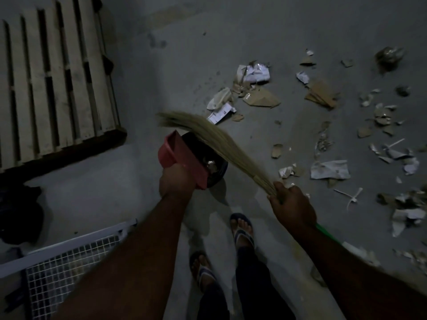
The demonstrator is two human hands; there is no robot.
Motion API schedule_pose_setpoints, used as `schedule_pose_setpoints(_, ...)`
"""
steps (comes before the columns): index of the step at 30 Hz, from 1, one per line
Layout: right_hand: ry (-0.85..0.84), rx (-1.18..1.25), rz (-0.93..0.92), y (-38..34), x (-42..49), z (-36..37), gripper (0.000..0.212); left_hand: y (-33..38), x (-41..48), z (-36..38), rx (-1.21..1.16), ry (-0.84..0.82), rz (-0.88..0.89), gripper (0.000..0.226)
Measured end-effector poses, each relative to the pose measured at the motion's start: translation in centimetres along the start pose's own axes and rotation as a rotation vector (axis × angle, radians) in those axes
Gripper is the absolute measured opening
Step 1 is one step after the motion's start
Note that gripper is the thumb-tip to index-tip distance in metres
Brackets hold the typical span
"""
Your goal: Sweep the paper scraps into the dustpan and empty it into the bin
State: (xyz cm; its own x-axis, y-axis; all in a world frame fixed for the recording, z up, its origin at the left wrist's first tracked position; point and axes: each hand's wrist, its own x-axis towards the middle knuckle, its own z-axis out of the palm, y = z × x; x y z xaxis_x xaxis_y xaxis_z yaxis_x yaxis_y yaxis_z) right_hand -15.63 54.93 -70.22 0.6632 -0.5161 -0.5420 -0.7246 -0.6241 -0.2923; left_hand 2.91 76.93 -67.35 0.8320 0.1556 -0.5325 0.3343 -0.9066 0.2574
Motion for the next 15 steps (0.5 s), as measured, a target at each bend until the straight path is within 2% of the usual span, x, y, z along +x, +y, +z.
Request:
schedule_pose_setpoints(1,0.000,-0.004,0.002,0.0,0.1,0.0,0.050,0.2,0.1,0.1,0.011,-0.012,-0.014,0.029)
schedule_pose_setpoints(2,-0.004,-0.011,0.000,0.0,0.2,0.0,0.050,0.6,0.0,-0.1,0.121,-0.027,0.035,0.029)
schedule_pose_setpoints(6,-0.044,-0.024,-0.021,0.1,0.4,0.1,0.049,0.5,-0.4,-0.8,0.199,-0.032,0.043,0.029)
schedule_pose_setpoints(10,-0.070,-0.043,-0.057,0.5,0.4,-0.1,0.051,0.0,-1.4,-1.7,0.414,0.019,0.212,0.031)
schedule_pose_setpoints(15,-0.067,-0.002,-0.083,2.0,-0.7,-0.2,0.048,0.0,-4.0,-1.3,0.348,0.056,0.150,0.031)
